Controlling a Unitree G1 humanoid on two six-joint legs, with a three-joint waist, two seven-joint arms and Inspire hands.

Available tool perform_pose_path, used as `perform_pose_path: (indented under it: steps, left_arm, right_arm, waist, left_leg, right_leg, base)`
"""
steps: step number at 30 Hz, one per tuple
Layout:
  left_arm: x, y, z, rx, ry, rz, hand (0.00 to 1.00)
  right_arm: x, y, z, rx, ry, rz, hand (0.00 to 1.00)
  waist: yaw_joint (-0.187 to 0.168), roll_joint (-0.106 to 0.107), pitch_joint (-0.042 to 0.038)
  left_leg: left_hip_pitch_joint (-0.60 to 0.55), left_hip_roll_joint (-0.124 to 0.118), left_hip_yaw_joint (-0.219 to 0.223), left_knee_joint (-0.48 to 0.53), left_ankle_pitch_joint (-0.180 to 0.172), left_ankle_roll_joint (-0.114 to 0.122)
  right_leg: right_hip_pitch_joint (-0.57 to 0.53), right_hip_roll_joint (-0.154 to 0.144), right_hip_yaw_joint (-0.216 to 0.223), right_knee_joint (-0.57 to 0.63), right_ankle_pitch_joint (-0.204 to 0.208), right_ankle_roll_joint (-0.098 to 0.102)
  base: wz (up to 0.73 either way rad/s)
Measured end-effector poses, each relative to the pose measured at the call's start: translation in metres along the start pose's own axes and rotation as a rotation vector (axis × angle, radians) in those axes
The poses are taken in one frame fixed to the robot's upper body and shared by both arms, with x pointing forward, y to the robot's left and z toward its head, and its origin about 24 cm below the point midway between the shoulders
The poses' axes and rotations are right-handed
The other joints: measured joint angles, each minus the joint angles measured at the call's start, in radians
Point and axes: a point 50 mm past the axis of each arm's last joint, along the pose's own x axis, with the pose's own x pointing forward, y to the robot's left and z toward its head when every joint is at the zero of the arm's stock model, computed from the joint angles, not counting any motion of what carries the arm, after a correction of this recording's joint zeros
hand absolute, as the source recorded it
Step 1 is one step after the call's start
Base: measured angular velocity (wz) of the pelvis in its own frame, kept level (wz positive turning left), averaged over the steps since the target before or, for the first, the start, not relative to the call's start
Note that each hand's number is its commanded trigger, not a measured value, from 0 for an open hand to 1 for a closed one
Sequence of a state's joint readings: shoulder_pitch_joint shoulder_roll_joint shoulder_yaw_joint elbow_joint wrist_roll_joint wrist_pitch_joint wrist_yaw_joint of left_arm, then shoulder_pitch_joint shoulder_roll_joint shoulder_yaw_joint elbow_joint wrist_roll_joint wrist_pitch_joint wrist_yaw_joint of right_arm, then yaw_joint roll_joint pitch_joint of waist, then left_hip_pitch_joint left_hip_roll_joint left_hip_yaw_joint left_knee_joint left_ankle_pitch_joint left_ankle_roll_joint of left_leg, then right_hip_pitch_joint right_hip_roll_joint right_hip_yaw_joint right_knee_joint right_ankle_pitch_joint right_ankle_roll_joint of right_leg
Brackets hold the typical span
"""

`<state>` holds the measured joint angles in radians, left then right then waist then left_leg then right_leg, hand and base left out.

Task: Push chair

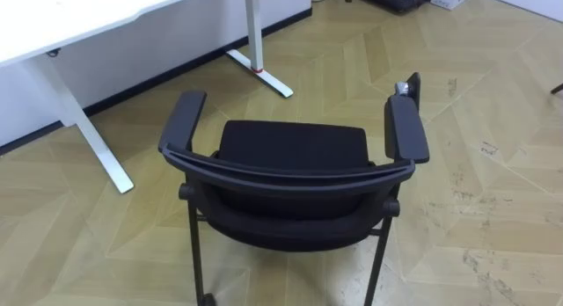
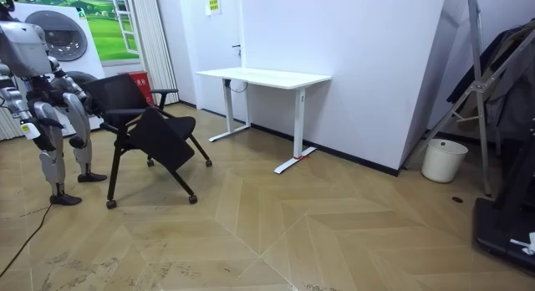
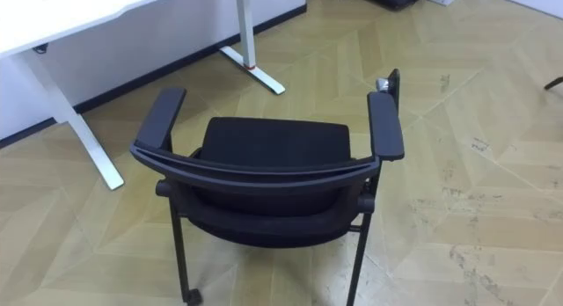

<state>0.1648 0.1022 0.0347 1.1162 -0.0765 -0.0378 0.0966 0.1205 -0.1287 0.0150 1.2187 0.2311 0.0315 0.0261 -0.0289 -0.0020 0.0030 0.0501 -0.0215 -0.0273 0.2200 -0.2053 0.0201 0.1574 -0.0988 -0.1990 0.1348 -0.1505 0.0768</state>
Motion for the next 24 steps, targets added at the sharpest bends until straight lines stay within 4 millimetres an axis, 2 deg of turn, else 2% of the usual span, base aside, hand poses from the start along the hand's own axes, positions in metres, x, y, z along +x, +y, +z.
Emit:
perform_pose_path:
  steps: [24]
  left_arm:
    - [-0.006, 0.012, -0.021, -0.005, 0.057, 0.146, 0.0]
  right_arm:
    - [-0.001, -0.003, -0.007, 0.049, 0.009, -0.044, 0.0]
  waist:
    - [0.008, -0.005, 0.0003]
  left_leg:
    - [0.006, 0.003, 0.013, -0.015, 0.0, 0.0]
  right_leg:
    - [-0.007, 0.0, 0.0, 0.0, 0.0, 0.001]
  base:
    - [-0.01]
